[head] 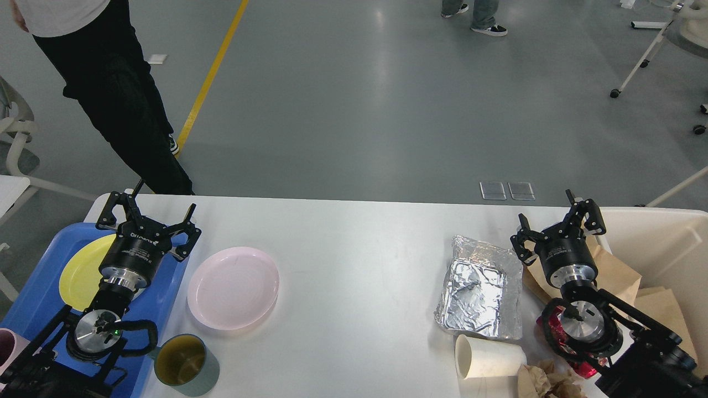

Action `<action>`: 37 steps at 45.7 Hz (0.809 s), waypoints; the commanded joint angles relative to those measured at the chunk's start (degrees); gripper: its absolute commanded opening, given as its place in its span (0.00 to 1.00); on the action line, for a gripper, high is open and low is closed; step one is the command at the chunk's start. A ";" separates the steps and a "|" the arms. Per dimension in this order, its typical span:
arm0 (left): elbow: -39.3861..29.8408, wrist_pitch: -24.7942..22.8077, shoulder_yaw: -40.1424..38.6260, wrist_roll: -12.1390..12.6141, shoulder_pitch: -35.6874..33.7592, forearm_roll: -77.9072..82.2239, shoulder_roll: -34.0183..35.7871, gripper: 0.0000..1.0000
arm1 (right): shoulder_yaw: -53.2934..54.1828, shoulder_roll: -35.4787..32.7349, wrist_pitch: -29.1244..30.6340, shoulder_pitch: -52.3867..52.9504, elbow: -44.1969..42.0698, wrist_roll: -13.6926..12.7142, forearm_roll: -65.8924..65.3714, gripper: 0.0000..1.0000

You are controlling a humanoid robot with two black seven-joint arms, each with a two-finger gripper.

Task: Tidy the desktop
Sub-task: 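Lift the left gripper up and away from the blue tray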

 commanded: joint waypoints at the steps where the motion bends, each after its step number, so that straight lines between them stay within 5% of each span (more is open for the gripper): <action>1: -0.01 -0.41 0.03 -0.08 0.06 0.00 0.09 0.97 | 0.00 0.00 0.00 -0.01 -0.03 0.00 0.00 1.00; 13: 0.17 0.03 0.30 0.09 -0.20 0.00 1.23 0.97 | 0.00 0.00 0.00 -0.01 -0.03 -0.08 0.00 1.00; 20: 0.08 0.03 4.15 -0.43 -2.65 -0.17 10.53 0.97 | 0.00 0.00 0.00 -0.01 -0.03 0.00 0.00 1.00; 30: 1.22 -0.15 26.63 -0.26 -17.41 -0.17 24.86 0.97 | 0.00 0.00 0.00 -0.01 0.06 0.00 0.00 1.00; 37: 1.22 -2.52 53.69 -0.08 -32.52 0.00 31.19 0.97 | 0.00 0.00 0.00 -0.01 -0.03 0.00 0.00 1.00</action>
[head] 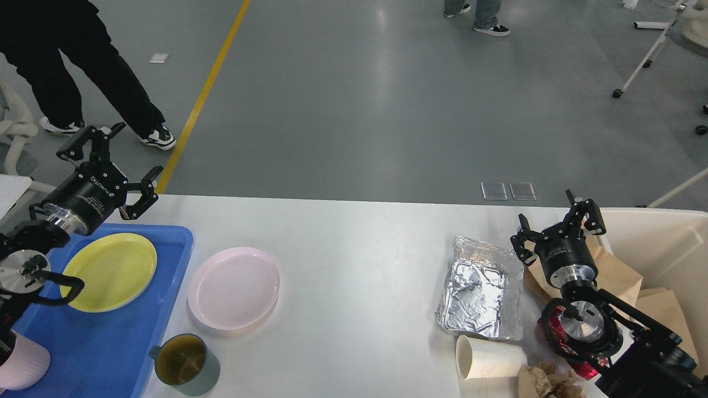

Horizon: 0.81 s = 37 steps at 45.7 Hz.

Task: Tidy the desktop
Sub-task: 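Lift the left gripper up and away from the blue tray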

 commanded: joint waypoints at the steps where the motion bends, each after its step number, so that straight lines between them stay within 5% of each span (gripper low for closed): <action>1: 0.08 -2.02 22.95 0.10 -13.93 0.17 5.08 0.97 | 0.00 0.00 0.00 0.00 0.08 0.01 0.00 1.00; 10: -0.10 -2.99 56.00 0.10 -38.10 0.26 5.18 0.97 | 0.00 0.00 0.00 0.00 -0.01 0.01 0.00 1.00; 22: -2.46 -3.69 99.86 -0.51 -64.39 0.26 -9.39 0.97 | 0.00 0.00 0.00 0.00 -0.01 0.01 0.00 1.00; 30: -9.05 -7.02 114.47 -0.17 -76.79 -0.18 -23.28 0.97 | 0.00 0.00 0.00 0.00 0.08 0.01 0.00 1.00; 37: -22.31 -12.48 121.59 -0.25 -89.09 -8.52 -31.29 0.97 | 0.00 0.00 0.00 0.00 -0.01 0.01 0.00 1.00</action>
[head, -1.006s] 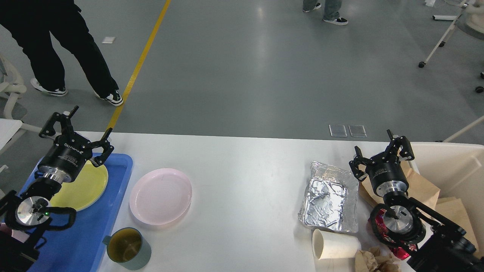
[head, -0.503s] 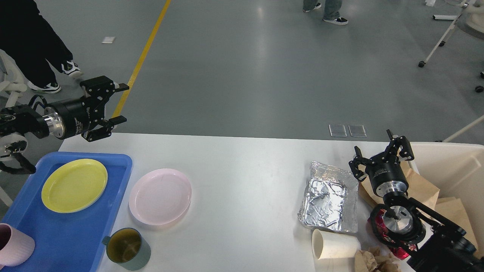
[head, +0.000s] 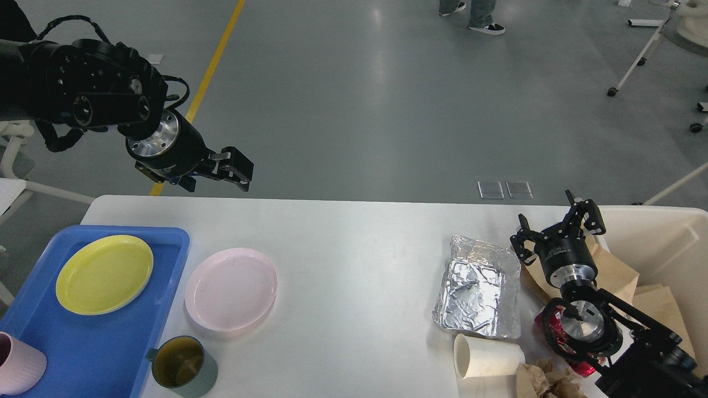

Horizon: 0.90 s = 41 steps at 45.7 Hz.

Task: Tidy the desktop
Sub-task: 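Lift the left gripper up and away from the blue tray, then lower the left gripper down to the olive-green cup beside the tray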

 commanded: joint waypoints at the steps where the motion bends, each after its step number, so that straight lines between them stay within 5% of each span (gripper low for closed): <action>1: -10.99 -2.75 5.43 -0.04 -9.64 -7.15 -5.53 0.97 | 0.00 0.00 0.00 0.00 -0.08 0.00 0.00 1.00; 8: -25.05 -3.01 7.98 0.05 -24.33 -11.20 -7.38 0.97 | 0.00 0.00 0.00 0.00 -0.08 0.00 0.00 1.00; 13: -29.02 -5.55 9.30 0.05 -30.58 -11.46 -7.73 0.97 | 0.00 0.00 0.00 0.00 0.01 0.00 0.00 1.00; 41: -27.44 -7.06 13.08 -0.22 -25.05 -14.19 -7.65 0.97 | 0.00 0.00 0.00 0.00 -0.08 0.00 0.00 1.00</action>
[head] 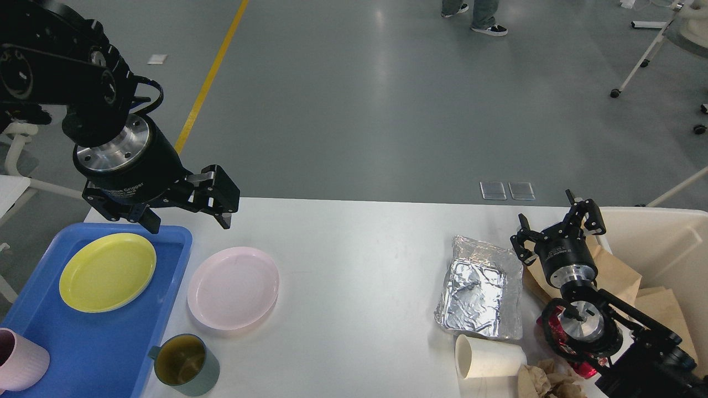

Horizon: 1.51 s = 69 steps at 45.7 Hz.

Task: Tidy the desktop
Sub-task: 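Lower the left gripper down to the olive-green cup beside the tray, then close the left gripper around the olive-green cup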

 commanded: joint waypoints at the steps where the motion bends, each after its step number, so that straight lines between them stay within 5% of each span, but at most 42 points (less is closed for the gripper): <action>1: 0.36 0.43 -0.04 0.12 2.16 0.07 0.71 0.97 | 0.00 0.00 0.00 0.00 0.02 0.00 0.00 1.00; 20: 2.55 1.66 0.31 0.38 22.99 -0.81 13.18 0.82 | 0.00 0.00 0.00 0.00 0.02 0.00 0.00 1.00; 28: 4.48 10.00 -1.26 0.56 34.93 -0.20 19.26 0.84 | 0.00 0.00 0.00 -0.08 0.02 -0.08 0.00 1.00; 35: 9.84 12.21 -4.34 1.09 44.61 1.55 19.35 0.84 | 0.00 0.00 0.00 0.00 0.02 0.00 0.00 1.00; 56: 12.13 22.93 -10.41 1.09 55.61 8.06 19.17 0.82 | 0.00 0.00 0.00 -0.08 -0.07 0.00 0.00 1.00; 69: 15.65 23.55 -11.72 0.91 57.63 7.80 18.82 0.61 | 0.00 0.00 0.00 -0.08 -0.07 0.00 0.00 1.00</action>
